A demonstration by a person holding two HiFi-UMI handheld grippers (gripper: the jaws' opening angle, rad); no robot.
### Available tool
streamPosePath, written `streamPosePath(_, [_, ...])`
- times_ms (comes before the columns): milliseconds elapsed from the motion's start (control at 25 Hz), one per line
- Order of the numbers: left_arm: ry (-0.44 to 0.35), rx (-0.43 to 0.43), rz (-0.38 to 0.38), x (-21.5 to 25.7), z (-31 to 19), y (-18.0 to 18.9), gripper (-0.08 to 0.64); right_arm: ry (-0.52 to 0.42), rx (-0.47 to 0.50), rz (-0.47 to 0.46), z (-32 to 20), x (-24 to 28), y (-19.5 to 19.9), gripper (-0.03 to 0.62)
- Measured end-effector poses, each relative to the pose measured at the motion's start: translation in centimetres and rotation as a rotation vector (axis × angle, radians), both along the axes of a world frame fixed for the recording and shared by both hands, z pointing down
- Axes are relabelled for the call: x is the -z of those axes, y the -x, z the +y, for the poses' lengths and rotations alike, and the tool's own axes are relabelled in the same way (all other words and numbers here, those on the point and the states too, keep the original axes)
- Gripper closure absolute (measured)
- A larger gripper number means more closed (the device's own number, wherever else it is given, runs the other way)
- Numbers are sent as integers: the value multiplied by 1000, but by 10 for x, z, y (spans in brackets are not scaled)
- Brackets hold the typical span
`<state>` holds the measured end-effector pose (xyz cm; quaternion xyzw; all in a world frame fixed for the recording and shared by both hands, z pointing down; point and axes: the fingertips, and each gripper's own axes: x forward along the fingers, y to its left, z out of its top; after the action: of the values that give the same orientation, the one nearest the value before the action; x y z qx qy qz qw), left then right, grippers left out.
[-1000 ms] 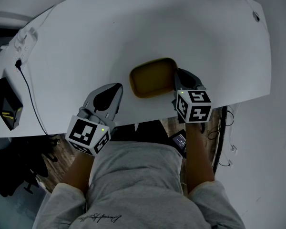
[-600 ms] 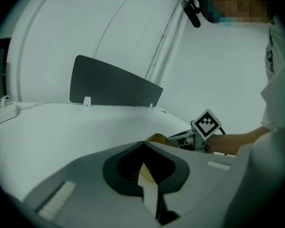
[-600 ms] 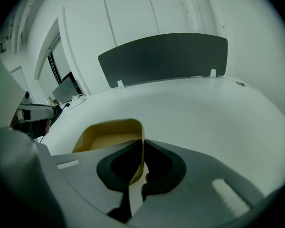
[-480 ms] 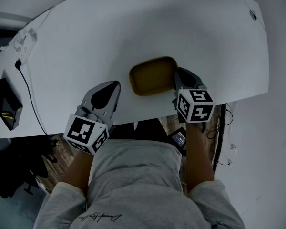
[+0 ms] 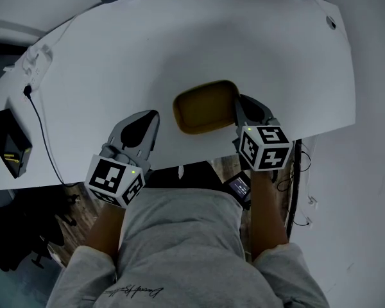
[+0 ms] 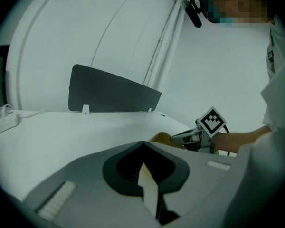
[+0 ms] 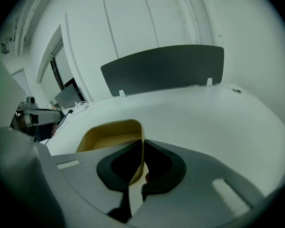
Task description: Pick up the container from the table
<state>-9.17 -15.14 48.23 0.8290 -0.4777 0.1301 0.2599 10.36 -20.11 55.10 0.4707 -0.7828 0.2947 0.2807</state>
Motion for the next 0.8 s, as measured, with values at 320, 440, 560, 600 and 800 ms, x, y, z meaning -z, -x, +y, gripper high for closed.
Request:
streamPosePath(320, [-40, -7, -10, 20, -1, -3, 558, -39, -2, -13, 2, 31, -13, 565])
streamPosePath(440, [-54, -10, -12, 28, -2, -4, 558, -55, 1, -17, 2, 44, -17, 565])
streamPosePath(560, [-70, -12, -12, 37, -1, -6, 558, -68, 2, -25, 5, 56, -20, 565])
streamPosePath(600, [-75, -12, -12, 40, 0, -6, 558, -72, 2, -30, 6, 60, -21, 565])
streamPosePath(800, [-104, -10, -14, 55, 2, -8, 558, -94, 4, -55, 13, 80, -21, 565])
